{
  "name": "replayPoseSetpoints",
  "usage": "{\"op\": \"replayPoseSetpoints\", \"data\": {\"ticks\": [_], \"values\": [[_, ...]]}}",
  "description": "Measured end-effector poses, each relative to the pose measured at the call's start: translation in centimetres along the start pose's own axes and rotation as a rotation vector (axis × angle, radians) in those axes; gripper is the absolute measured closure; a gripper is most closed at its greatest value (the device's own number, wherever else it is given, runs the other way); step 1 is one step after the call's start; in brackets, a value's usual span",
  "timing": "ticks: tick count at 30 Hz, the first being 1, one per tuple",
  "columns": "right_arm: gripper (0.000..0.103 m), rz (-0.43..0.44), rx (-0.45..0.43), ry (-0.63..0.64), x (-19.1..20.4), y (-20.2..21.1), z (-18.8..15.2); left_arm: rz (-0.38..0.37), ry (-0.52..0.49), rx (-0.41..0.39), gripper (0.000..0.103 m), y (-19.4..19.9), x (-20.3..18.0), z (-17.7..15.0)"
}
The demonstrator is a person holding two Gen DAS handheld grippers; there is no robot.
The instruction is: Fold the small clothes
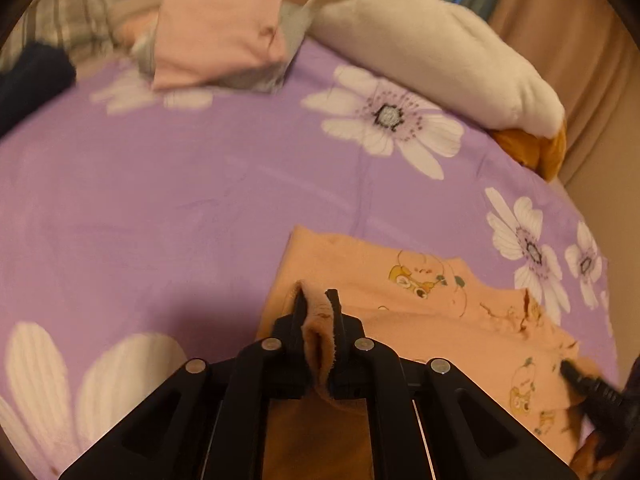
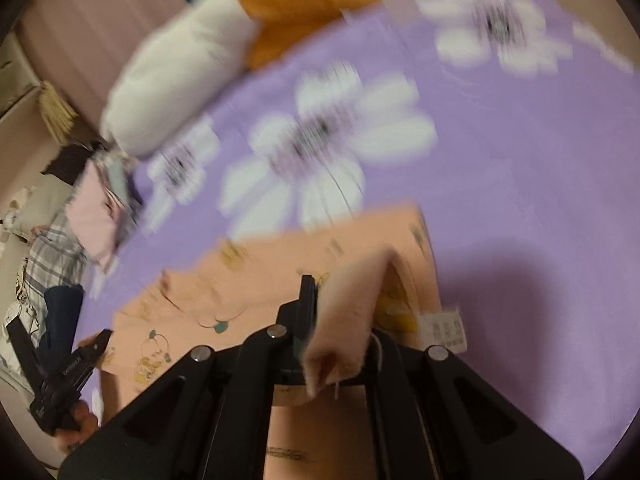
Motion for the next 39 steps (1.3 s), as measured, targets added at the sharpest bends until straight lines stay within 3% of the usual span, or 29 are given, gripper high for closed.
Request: {"op": "replayPoseSetpoints", "data": {"ticks": [2, 4, 6, 8, 10, 13, 16, 17, 21, 23, 28, 31, 33, 36, 39], "values": [[0.096, 0.061, -0.019, -0.026, -1.0, 0.9, -0.5, -0.013, -0.006, 0.016, 0.098, 0.8, -0.2, 0.3], [0.09, 0.02, -0.007, -0.044, -1.4, 2.3, -0.2, 0.011, -0.028, -0.003, 0.094, 2.4, -0.3, 0.6], [0.069, 0.015, -0.078, -0.065, -1.7, 5.3, 0.1, 0.065, -0.037, -0.061, 0.08, 5.1, 0.0, 0.9], [0.063, 0.034, -0.16, -0.068, -1.5, 8.5, 0.1, 0.039, -0.018, -0.113, 0.062, 7.4, 0.6, 1.1], [0.063, 0.026, -0.174, -0.074, -1.3, 10.8, -0.3, -0.033, 0.015, -0.111, 0.061, 9.2, 1.0, 0.8], [0.071, 0.072, -0.15, -0.065, -0.8, 12.2, -1.4, -0.125, -0.031, -0.007, 0.067, 9.6, 0.6, -0.9], [0.077, 0.045, 0.036, -0.035, -0.1, 10.1, -3.3, -0.151, -0.16, 0.098, 0.069, 8.2, -0.4, -3.6], [0.079, 0.055, 0.06, -0.046, -0.2, 9.5, -3.9, -0.147, -0.169, 0.129, 0.073, 7.4, -0.4, -4.3], [0.092, 0.074, 0.156, -0.062, -0.1, 6.1, -5.4, -0.262, -0.096, 0.261, 0.081, 4.3, -0.7, -5.1], [0.092, 0.031, 0.198, -0.029, 0.4, 4.5, -5.9, -0.266, -0.101, 0.28, 0.081, 3.6, -1.3, -5.0], [0.092, -0.01, 0.214, 0.024, 1.1, 3.5, -5.7, -0.178, -0.265, 0.321, 0.081, 1.7, -4.3, -4.9], [0.093, -0.07, 0.263, 0.053, 1.6, 1.9, -4.4, -0.155, -0.324, 0.298, 0.081, 0.8, -5.6, -3.1], [0.097, -0.105, 0.256, 0.097, 2.3, 0.4, -2.2, -0.142, -0.26, 0.27, 0.081, -0.2, -5.9, 0.3], [0.093, -0.108, 0.136, 0.014, 2.6, 0.7, 3.0, -0.141, -0.09, 0.194, 0.081, 0.6, -5.0, 4.6], [0.09, 0.024, -0.025, -0.037, 2.9, 4.3, 4.0, -0.209, -0.021, 0.064, 0.077, 4.1, -3.7, 5.2]]}}
Point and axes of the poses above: each gripper's, at about its wrist camera, not at the fingertips, and y roughly against the way its jaws point, x to its left, z to its top, the point moved 7 cm from there along -y, roughly the way its jaws point, and after that the axes turned 15 degrees about x, right-handed, at the moved point
